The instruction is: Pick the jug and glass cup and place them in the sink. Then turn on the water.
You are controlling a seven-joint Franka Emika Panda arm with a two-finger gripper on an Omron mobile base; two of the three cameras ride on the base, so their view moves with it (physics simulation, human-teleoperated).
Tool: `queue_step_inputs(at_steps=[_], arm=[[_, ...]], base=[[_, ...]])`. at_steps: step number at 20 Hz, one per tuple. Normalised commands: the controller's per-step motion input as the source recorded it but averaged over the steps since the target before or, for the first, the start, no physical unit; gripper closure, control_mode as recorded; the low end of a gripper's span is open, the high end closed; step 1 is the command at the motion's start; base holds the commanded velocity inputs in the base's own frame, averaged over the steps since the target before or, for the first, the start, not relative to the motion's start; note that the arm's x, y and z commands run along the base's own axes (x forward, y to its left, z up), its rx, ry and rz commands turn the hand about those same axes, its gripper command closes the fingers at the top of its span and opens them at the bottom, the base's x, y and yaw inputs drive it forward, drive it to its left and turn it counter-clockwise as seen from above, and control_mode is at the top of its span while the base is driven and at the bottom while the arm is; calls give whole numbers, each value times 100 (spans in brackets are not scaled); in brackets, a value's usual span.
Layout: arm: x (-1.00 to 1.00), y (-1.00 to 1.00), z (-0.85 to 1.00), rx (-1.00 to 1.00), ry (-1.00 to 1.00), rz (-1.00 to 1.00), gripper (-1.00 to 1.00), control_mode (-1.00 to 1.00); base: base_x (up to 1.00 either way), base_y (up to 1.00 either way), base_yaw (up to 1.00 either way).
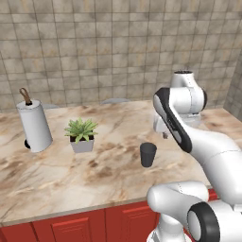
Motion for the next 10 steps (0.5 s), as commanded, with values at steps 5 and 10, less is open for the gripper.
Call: queue_step_inputs(at_steps=[5, 10], arm=[[5, 1, -18, 0, 3, 0, -100, -100], [20, 2, -28, 0, 0, 0, -100, -100]], base=[[0, 0, 0], [0, 0, 0]])
